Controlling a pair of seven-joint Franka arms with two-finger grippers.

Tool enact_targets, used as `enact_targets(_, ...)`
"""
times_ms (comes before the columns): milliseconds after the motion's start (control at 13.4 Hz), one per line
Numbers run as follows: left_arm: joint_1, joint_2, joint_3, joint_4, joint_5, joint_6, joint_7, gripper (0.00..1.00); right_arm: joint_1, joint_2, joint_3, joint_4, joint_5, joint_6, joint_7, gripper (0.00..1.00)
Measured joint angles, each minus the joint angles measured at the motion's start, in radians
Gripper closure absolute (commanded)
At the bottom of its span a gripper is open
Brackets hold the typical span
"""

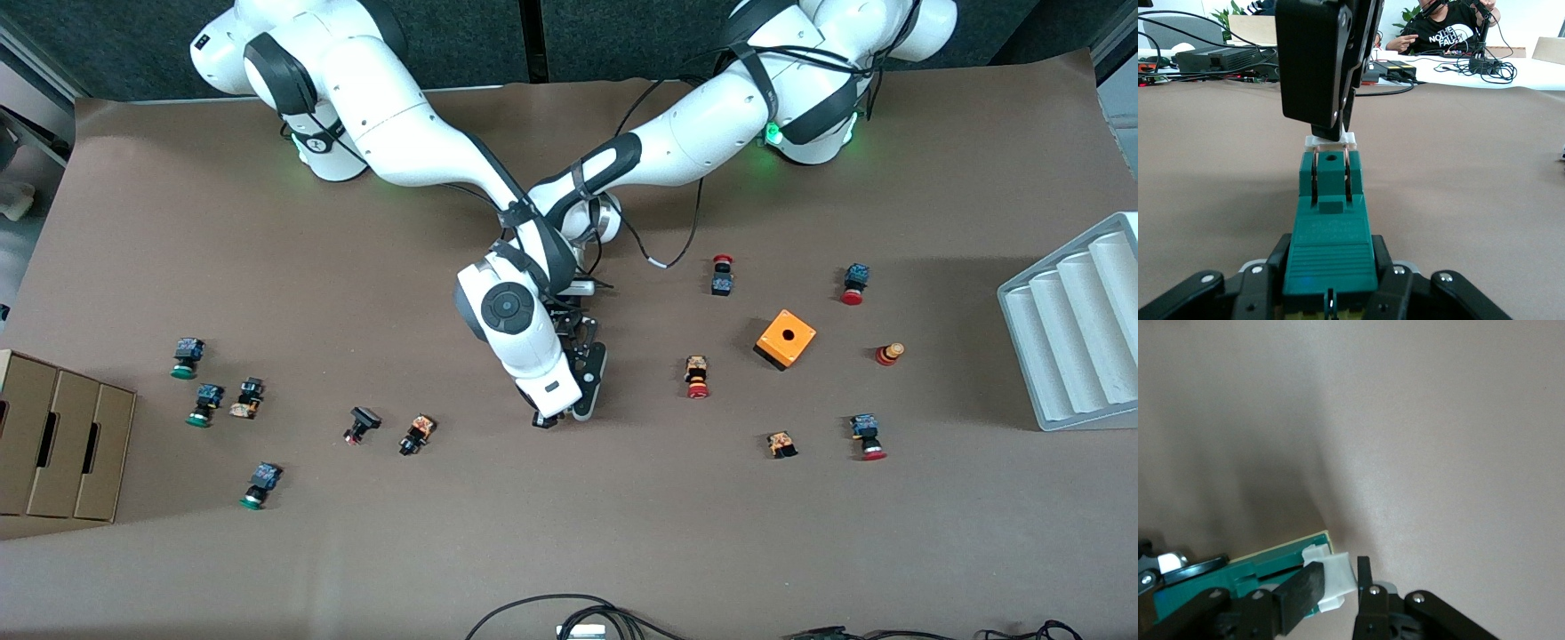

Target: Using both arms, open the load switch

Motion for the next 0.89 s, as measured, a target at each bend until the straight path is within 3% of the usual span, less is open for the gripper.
enact_targets(893, 0.0, 0.0, 0.0, 0.0, 0.0, 0.0, 0.0, 0.48, 0.012, -0.028, -0.006, -0.007, 0.0, -0.038, 0.011, 0.73)
